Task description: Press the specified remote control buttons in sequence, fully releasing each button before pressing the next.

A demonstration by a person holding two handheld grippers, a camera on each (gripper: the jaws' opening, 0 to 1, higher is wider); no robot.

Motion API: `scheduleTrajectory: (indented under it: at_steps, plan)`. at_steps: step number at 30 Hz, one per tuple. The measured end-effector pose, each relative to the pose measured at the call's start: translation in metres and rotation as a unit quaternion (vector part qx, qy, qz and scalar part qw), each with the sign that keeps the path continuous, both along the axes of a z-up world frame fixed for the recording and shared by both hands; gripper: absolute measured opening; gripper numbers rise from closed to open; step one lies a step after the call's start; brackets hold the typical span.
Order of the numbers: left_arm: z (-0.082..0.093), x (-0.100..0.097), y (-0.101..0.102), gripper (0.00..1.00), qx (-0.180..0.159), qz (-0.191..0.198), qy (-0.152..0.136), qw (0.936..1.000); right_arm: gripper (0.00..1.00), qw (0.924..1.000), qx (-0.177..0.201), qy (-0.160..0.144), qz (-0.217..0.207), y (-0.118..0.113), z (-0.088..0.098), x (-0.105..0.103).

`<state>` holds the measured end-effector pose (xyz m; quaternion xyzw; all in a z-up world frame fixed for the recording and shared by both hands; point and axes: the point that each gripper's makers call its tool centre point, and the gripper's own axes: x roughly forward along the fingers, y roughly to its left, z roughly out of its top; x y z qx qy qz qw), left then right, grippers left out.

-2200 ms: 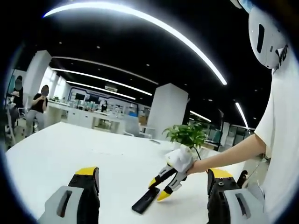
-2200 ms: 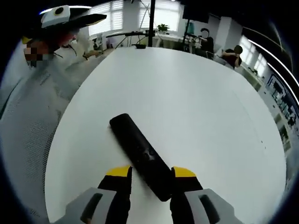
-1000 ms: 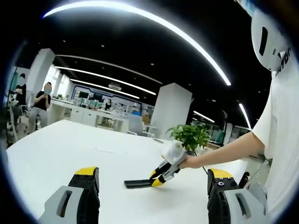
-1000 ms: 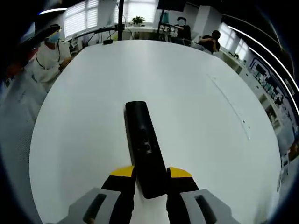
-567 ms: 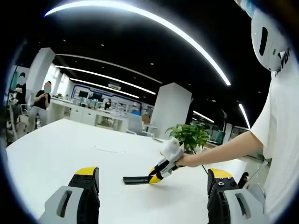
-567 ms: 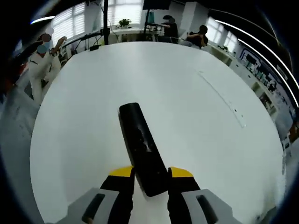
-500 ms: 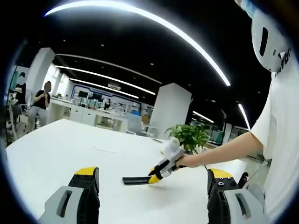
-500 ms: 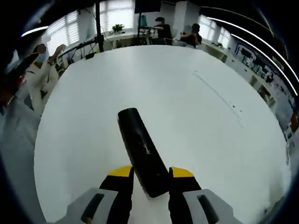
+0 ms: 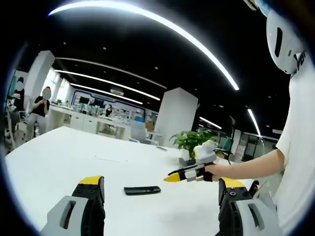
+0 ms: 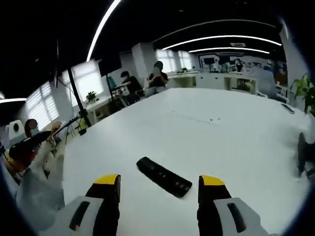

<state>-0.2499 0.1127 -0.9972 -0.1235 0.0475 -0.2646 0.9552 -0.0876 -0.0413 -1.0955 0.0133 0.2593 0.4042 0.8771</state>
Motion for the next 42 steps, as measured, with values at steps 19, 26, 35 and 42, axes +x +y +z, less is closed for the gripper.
scheduleTrajectory:
  at_steps: [19, 26, 35, 42]
  plan:
    - [-0.001, -0.015, -0.005, 0.99, 0.010, -0.011, 0.006, 0.9999, 0.90, 0.9882, 0.043, -0.059, -0.135, -0.062, 0.050, -0.112]
    - [-0.005, -0.018, 0.001, 0.99, 0.007, 0.000, 0.008, 0.9999, 0.96, 0.9852, 0.042, -0.071, -0.150, -0.065, 0.057, -0.137]
    - [0.002, -0.025, 0.002, 0.99, 0.005, 0.006, 0.000, 1.0000, 0.99, 0.9741, 0.103, -0.095, -0.178, -0.067, 0.076, -0.145]
    - [0.002, -0.032, 0.000, 0.99, 0.010, 0.005, 0.006, 0.9999, 0.99, 0.9740, 0.095, -0.096, -0.182, -0.066, 0.074, -0.146]
